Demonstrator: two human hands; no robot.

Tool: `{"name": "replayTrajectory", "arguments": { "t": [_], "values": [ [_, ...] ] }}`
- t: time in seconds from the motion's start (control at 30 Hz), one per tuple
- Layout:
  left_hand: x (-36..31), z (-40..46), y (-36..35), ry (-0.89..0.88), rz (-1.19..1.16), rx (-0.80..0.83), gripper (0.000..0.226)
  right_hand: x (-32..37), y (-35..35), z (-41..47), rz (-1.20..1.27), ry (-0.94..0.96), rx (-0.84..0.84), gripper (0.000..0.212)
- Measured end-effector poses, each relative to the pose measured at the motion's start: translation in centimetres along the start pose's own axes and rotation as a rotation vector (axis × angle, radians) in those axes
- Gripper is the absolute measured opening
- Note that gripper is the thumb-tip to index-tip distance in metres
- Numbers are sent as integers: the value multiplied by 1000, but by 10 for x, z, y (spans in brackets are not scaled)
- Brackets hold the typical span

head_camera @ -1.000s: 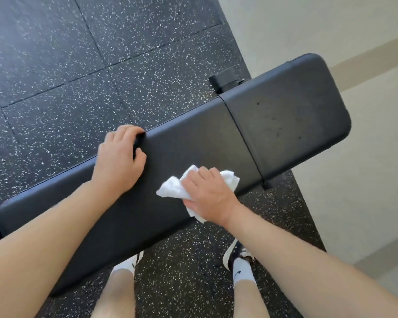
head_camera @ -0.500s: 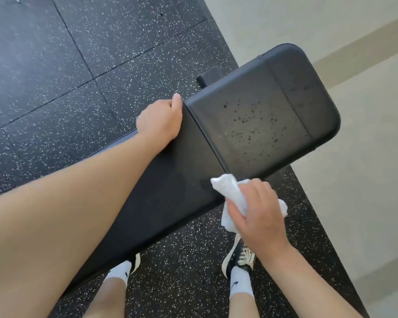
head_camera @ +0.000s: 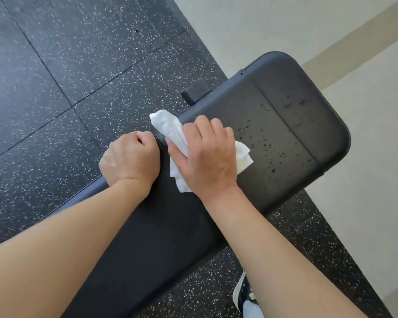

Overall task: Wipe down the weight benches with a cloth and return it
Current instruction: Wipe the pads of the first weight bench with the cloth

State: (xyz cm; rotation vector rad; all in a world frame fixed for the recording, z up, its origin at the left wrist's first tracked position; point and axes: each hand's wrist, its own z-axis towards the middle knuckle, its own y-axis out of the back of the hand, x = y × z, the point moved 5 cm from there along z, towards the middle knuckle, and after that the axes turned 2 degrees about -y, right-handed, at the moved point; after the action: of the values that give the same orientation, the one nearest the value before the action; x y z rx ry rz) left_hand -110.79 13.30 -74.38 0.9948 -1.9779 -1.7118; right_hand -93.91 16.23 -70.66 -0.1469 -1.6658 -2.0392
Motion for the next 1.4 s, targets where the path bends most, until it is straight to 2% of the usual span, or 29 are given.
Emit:
{"name": "replayTrajectory", "arguments": {
  "t": [0.23,0.57,0.7,0.8,0.97,1.07,1.17,1.23,1.3,1.4],
  "values": [
    [-1,2,-3,-13,35,5,45,11,-16,30,45,-63,3,30],
    [-2,-1,-2,-30,17,33,46,-76,56,-111,37,2,123,20],
    [-2,-1,-2,-34,13,39,47,-56,38,-69,-23,-104,41,32],
    [-2,-2,-1,-24,13,42,47,-24,8,-7,-5,-158,21,30],
    [-3,0,-2,6,30,54,48,21,-37,74,-99,-52,135,21],
    [-2,0,-2,-2,35,51,49,-8,-30,86,-136,-20,137,24],
    [-3,-1,-1,-18,20,41,49,-66,-6,105,-208,-145,54,28],
    [-2,-2,-1,-16,20,40,48,-81,0,114,-231,-200,75,28],
    [-3,-3,-1,-16,14,42,47,-63,-10,114,-243,-151,149,27],
    [-3,-3,0,-5,32,50,47,-8,-35,100,-182,43,294,28]
  ]
}}
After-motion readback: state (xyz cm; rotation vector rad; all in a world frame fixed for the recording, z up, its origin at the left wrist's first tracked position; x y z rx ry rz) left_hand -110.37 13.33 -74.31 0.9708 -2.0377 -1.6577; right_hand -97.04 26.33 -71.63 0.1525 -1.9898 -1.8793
